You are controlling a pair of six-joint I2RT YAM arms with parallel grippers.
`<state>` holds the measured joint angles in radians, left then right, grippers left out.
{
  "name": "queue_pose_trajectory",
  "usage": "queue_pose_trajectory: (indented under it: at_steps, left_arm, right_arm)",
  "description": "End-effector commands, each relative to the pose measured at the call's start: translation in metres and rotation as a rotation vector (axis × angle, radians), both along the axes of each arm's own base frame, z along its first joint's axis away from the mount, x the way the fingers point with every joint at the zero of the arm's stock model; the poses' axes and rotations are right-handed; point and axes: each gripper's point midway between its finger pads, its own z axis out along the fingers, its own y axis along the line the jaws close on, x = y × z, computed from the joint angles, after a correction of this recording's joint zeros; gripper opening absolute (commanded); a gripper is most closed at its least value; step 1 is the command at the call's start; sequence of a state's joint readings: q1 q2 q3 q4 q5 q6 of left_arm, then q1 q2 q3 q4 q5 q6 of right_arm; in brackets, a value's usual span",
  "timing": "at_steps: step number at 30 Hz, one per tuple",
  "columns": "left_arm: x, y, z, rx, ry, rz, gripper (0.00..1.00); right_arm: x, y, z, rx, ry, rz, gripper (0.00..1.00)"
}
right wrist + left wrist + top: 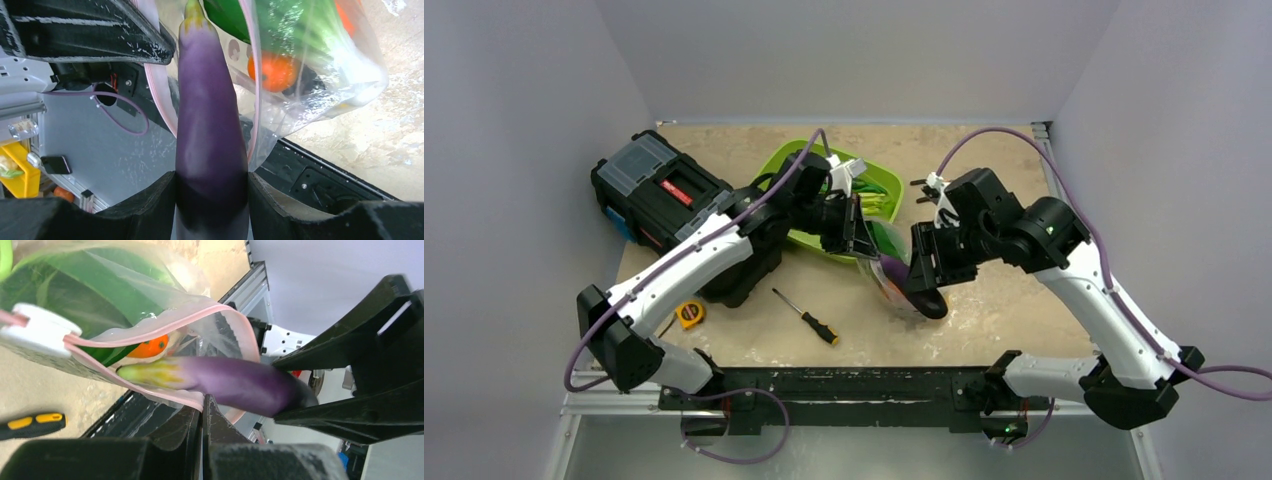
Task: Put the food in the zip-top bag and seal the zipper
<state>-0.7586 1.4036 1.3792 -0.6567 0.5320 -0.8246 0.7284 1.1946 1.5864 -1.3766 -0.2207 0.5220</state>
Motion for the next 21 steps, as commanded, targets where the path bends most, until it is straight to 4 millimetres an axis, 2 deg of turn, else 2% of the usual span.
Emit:
queue_pose_trajectory:
  at_steps: [1, 4, 8, 13, 17, 21]
  left_arm:
    - [0.020, -0.013, 0.042, -0.058, -0.136, -0.040, 0.00]
    - [0.030, -0.026, 0.066, -0.086, -0.159, -0.064, 0.00]
    - [0.036, -0.033, 0.085, -0.086, -0.167, -0.081, 0.00]
    - [0.021, -0.019, 0.084, -0.060, -0.136, -0.082, 0.00]
    - [0.004, 0.004, 0.071, 0.002, -0.107, -0.071, 0.00]
    - [-0.010, 0.028, 0.060, 0.072, -0.099, -0.062, 0.00]
  right_arm:
    - [0.009, -0.003, 0.019, 0.019, -0.077, -0.044, 0.00]
    - [0.020, -0.007, 0.029, 0.012, -0.132, -0.092, 0.00]
    - [0.027, -0.006, 0.033, 0.013, -0.156, -0.107, 0.00]
    - [0.031, 0.002, 0.045, 0.073, -0.198, -0.089, 0.00]
    - [0.030, 0.006, 0.041, 0.078, -0.201, -0.054, 0.00]
    - [0.024, 0.021, 0.039, 0.153, -0.217, 0.054, 0.00]
